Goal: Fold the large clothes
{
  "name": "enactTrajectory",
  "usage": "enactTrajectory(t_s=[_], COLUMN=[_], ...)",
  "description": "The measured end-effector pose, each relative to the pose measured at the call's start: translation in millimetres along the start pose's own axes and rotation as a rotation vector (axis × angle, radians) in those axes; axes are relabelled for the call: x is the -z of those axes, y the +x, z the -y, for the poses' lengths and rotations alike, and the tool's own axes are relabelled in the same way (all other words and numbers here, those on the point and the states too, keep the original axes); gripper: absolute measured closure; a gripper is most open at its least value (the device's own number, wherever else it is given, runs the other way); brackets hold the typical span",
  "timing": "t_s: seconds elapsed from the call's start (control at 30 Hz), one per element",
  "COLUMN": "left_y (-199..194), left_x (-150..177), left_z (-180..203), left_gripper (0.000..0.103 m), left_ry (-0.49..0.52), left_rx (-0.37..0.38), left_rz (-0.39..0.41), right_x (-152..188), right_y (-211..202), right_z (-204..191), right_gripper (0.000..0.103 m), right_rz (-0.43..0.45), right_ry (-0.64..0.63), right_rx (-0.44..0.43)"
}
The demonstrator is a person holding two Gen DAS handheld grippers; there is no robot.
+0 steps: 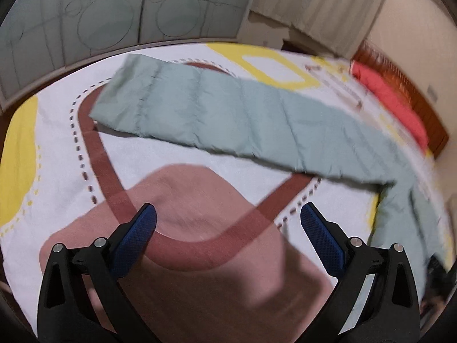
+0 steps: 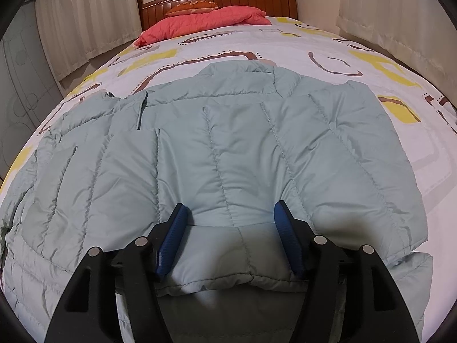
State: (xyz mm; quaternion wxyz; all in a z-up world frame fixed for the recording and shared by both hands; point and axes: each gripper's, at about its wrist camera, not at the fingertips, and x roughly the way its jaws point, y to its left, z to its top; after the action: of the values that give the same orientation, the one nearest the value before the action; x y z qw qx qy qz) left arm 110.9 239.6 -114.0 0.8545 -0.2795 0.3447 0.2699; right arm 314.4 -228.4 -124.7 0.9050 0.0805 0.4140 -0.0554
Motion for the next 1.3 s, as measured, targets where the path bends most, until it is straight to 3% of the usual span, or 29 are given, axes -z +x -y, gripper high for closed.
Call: enactTrajectory(t_s=[0.23,0.37,0.67,0.73,0.77,0.8,0.87,1.03,1.1,1.3], left_y=[-1,11,30,29,28,28,28,18,9,14], left_x=[-19,-36,-66,-67,-67,-66,-64,-56,-48,-43], left_z=[-43,-66,-92,-90,-89,-90,-89,-94,-96,-78], left_gripper=[0.002,0.002,0.002,0.011,0.027,0.032,0.034,0.029,0.016,0.015], left_ry=[-0.17,-0.286,-0.411,-0.431,-0.429,-0.426,-0.411,-0.455,-0.485,-0.436], left_rx=[-0.002,0.054,0.079,0.062,0.048,0.038,0.034,0.086,0.109,0.063], left_rz=[0.067,0.079,0.151,0.166,0.173,0.173,0.181,0.173,0.172,0.172], right_x=[2,2,2,2,1,1,1,1,1,1], right_y=[-1,-1,-1,-2,-2,-2,-2,-2,-2,-2], right_z=[-1,-1,-2,-2,-2,-2,-2,-2,-2,-2], right_gripper=[0.038,0.038,0.038,0.038,0.038,0.038,0.038,0.038,0.037,0.037], right_rz=[0.001,0.003,0.003,0.004,0.004,0.004,0.004,0.004,0.005,0.005], right_ry=[0.0,0.0,-0.005,-0.006,-0.006,-0.006,-0.007,-0.007,-0.007,-0.007], right_rx=[-0.005,-0.004,0.002,0.004,0.004,0.004,0.005,0.005,0.005,0.005])
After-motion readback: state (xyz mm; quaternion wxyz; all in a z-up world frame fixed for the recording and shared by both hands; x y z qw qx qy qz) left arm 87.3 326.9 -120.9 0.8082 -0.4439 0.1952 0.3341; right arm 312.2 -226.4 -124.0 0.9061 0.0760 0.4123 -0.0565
